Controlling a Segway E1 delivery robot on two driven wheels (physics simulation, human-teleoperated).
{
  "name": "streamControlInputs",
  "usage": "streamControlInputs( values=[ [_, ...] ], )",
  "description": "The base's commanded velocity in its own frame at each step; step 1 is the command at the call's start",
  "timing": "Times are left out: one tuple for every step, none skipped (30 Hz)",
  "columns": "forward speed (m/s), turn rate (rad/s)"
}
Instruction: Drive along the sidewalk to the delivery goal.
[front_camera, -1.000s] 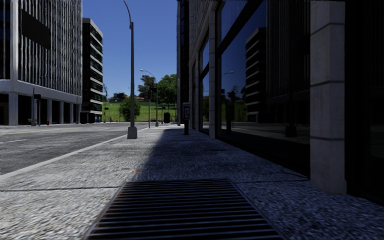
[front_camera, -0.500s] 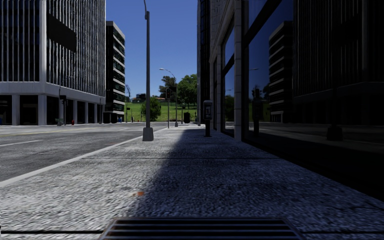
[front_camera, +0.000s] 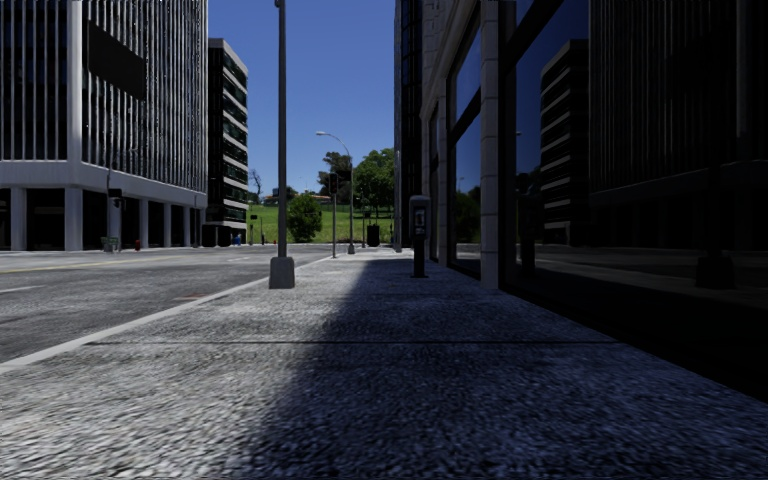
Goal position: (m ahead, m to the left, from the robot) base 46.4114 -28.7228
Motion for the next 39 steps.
streamControlInputs(
  values=[
    [2.0,0.17],
    [2.0,0.18],
    [2.0,0.18],
    [2.0,0.18],
    [2.0,0.18],
    [2.0,0.18],
    [2.0,0.18],
    [2.0,0.18],
    [2.0,0.18],
    [2.0,0.18],
    [2.0,0.18],
    [2.0,0.03],
    [2.0,0.0],
    [2.0,0.0],
    [2.0,0.0],
    [2.0,0.0],
    [2.0,0.0],
    [2.0,0.0],
    [2.0,0.0],
    [2.0,0.0],
    [2.0,0.0],
    [2.0,0.0],
    [2.0,0.0],
    [2.0,0.0],
    [2.0,0.0],
    [2.0,0.0],
    [2.0,0.0],
    [2.0,0.0],
    [2.0,0.0],
    [2.0,0.0],
    [2.0,0.0],
    [2.0,0.0],
    [2.0,0.0],
    [2.0,0.0],
    [2.0,0.0],
    [2.0,0.0],
    [2.0,0.0],
    [2.0,0.0],
    [2.0,0.0]
  ],
)
